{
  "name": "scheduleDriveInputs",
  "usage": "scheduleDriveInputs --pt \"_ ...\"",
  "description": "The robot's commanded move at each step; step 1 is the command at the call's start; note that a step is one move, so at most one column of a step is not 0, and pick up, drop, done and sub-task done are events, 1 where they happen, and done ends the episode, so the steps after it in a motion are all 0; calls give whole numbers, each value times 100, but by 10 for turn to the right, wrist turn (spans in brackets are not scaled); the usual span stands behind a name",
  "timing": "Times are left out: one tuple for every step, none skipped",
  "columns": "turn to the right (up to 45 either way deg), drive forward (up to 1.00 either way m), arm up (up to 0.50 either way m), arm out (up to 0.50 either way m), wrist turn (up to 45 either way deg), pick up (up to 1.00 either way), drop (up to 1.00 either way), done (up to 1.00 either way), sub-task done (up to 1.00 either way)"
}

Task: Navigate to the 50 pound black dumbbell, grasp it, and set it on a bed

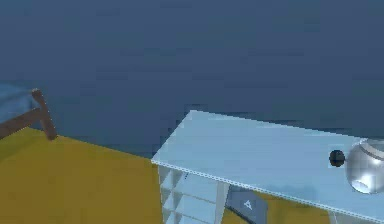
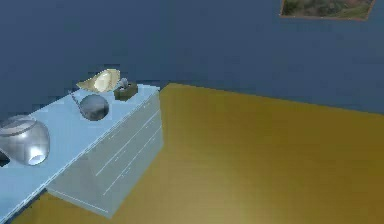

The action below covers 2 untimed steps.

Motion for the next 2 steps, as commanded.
scheduleDriveInputs --pt "150 0 0 0 0 0 0 0 0" --pt "0 45 0 0 0 0 0 0 0"
